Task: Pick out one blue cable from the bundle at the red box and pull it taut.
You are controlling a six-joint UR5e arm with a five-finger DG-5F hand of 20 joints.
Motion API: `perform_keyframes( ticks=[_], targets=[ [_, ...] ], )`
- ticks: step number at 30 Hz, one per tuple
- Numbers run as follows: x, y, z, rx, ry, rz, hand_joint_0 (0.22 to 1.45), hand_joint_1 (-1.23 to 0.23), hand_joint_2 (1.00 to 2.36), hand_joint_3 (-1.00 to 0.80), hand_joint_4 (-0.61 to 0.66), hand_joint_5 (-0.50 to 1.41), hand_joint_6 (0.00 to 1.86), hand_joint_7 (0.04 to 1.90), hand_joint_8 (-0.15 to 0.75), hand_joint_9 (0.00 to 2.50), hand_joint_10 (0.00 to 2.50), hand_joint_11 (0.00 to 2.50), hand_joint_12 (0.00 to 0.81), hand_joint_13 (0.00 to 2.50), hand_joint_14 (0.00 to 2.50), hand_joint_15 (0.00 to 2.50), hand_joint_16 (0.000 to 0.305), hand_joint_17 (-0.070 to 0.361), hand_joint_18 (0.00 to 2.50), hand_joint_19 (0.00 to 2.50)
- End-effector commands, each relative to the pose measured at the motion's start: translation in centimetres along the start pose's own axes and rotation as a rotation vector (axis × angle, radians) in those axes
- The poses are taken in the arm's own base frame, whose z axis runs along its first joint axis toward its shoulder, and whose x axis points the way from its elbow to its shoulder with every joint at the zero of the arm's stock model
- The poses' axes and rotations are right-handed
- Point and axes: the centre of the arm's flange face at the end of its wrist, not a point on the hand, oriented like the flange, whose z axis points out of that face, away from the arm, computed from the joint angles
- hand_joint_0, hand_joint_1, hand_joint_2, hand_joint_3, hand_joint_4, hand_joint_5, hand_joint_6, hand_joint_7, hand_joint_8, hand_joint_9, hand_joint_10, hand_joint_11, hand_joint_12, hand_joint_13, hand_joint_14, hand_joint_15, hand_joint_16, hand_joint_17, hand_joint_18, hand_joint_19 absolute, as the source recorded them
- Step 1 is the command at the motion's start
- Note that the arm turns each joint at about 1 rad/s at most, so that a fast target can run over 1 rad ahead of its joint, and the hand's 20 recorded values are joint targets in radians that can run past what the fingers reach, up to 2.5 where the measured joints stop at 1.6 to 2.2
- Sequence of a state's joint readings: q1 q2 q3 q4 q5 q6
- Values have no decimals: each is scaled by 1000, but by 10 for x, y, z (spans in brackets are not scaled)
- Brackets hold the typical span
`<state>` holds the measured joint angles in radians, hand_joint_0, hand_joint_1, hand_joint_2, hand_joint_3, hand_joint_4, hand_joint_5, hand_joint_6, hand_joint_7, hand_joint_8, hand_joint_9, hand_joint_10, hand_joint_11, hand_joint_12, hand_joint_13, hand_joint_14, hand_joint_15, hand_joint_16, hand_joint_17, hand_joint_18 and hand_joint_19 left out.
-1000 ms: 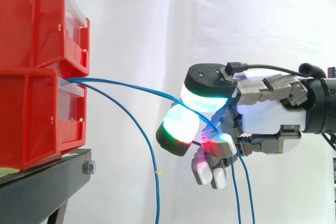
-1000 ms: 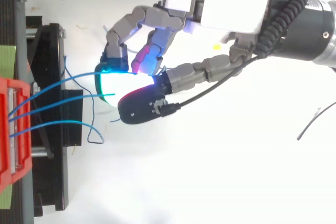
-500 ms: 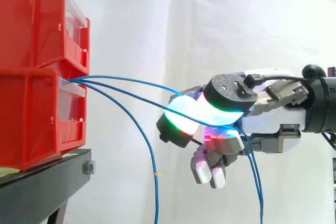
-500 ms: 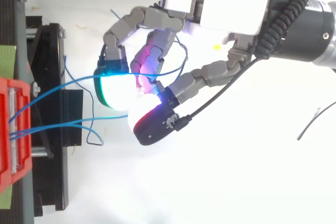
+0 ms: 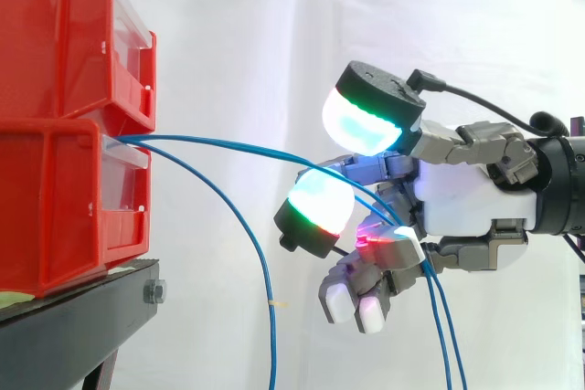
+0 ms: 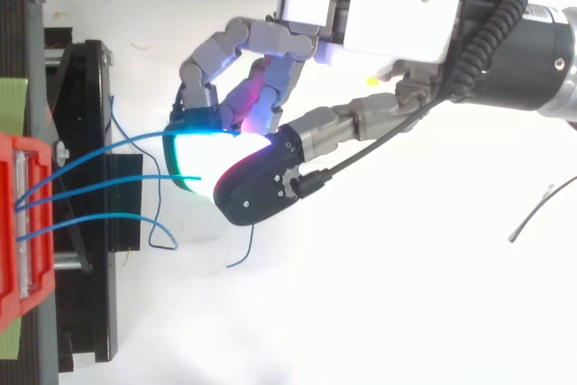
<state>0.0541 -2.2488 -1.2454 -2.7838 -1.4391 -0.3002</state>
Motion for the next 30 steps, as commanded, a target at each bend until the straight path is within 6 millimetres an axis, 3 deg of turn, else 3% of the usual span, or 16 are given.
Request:
perform_keyframes(
  ticks=[1, 6, 8, 9, 11, 16, 22, 30],
  targets=[
    [1, 2, 1, -3, 0, 5, 585, -484, 1002, -474, 96, -136, 860, 974, 325, 1211, 25, 995, 418, 811, 21, 545, 58, 131, 726, 700],
    [-1, 3, 2, -6, -1, 5, 605, -631, 1011, -359, 95, -145, 823, 949, 324, 1148, 26, 965, 421, 795, 19, 541, 58, 131, 719, 684],
    [-1, 3, 2, -6, 1, 5, 613, -749, 1017, -183, 111, -175, 883, 995, 321, 1044, 25, 953, 428, 739, 20, 521, 60, 136, 715, 668],
    [0, 4, 2, -6, 2, 5, 614, -752, 1017, -176, 114, -176, 885, 1002, 322, 1043, 24, 949, 431, 740, 18, 520, 60, 136, 711, 668],
    [0, 4, 2, -6, 2, 5, 650, -821, 1020, -131, 99, -201, 937, 882, 301, 897, 24, 957, 419, 648, 19, 489, 59, 133, 651, 639],
    [-1, 3, 2, -6, 2, 5, 705, -892, 1016, -268, 124, -209, 941, 849, 301, 857, 24, 963, 420, 609, 17, 450, 59, 134, 629, 577],
    [-1, 3, 2, -6, 2, 5, 773, -946, 1000, -500, 128, -186, 941, 868, 312, 975, 25, 993, 419, 679, 17, 441, 59, 132, 696, 539],
    [-2, 3, 1, -6, 1, 5, 627, -925, 1000, -500, 123, -147, 922, 949, 333, 1170, 28, 1038, 413, 797, 19, 487, 57, 127, 775, 572]
  ],
)
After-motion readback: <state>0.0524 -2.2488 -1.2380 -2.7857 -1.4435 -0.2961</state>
